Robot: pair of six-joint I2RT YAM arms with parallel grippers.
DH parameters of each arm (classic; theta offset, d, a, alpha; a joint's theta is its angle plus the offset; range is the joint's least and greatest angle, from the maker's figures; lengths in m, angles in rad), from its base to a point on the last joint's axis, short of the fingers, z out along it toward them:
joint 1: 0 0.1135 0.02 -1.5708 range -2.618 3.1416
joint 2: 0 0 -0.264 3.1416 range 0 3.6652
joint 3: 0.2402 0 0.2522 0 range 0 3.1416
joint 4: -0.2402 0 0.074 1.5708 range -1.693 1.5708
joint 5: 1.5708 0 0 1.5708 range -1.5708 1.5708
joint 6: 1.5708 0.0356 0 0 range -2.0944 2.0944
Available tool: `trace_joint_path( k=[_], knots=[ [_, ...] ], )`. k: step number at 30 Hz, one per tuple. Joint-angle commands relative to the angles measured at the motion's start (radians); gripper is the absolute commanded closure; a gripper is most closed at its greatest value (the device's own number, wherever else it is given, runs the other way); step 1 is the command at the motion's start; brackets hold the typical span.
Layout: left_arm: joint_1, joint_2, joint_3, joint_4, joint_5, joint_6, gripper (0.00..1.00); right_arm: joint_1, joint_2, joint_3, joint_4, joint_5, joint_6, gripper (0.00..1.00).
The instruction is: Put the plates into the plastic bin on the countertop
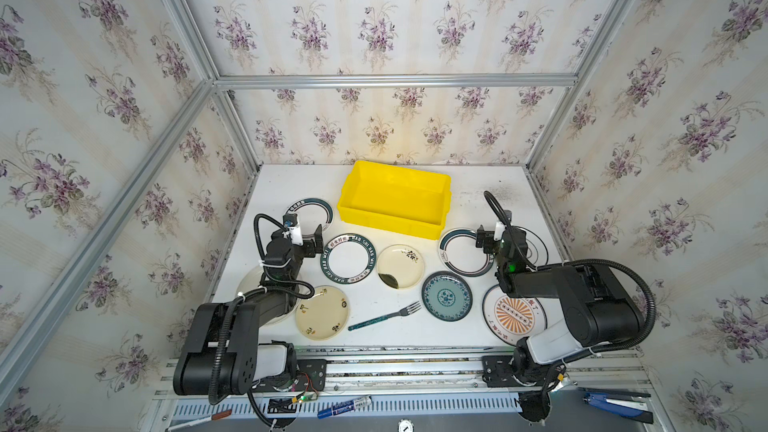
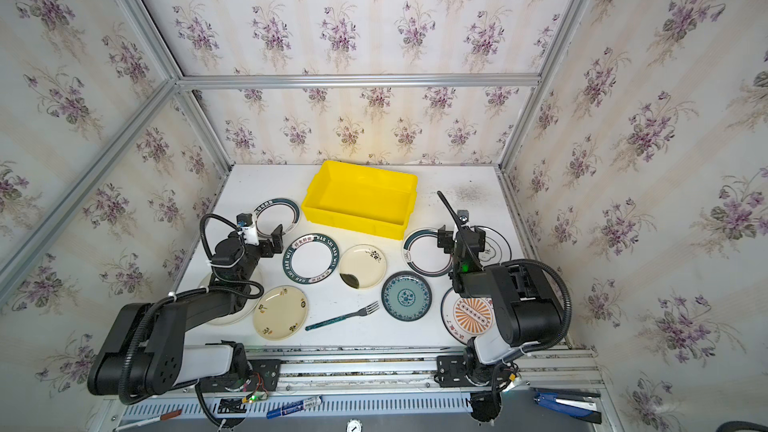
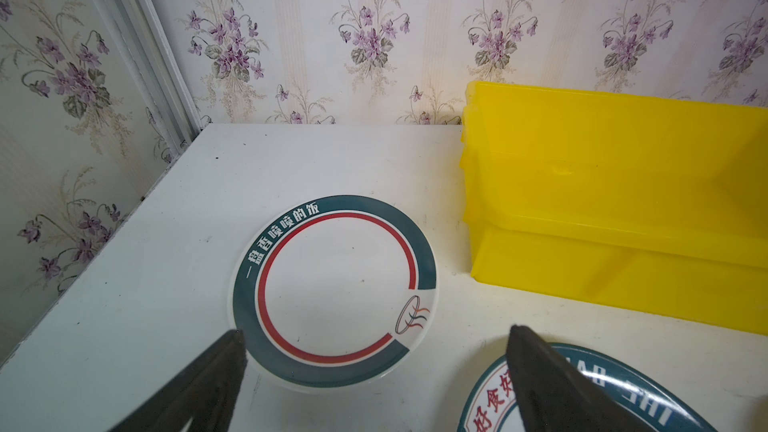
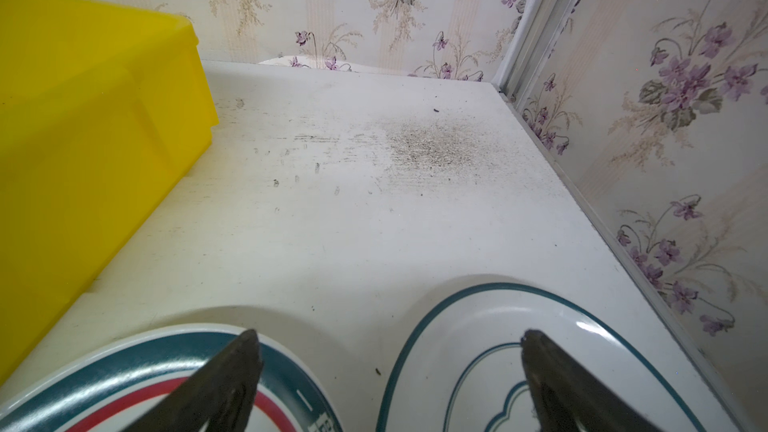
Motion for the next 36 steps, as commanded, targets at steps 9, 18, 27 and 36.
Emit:
trace_joint_path(
  k=[9, 18, 27, 36],
  knots=[
    [-0.054, -0.176, 0.142, -0.392, -0.230, -0.077, 0.00, 0.128, -0.128, 0.072, -0.174, 0.140, -0.116, 0.00],
    [-0.176, -0.330, 0.197, -0.606, -0.291, -0.120, 0.00, 0.141, -0.338, 0.207, -0.577, 0.087, 0.075, 0.00],
    [-0.270, -0.450, 0.167, -0.764, -0.401, -0.328, 0.00, 0.117, -0.418, 0.281, -0.893, -0.013, 0.261, 0.00],
    [-0.422, -0.549, 0.163, -0.863, -0.388, -0.375, 0.00, 0.020, -0.404, 0.353, -1.231, -0.138, 0.372, 0.02]
  ],
)
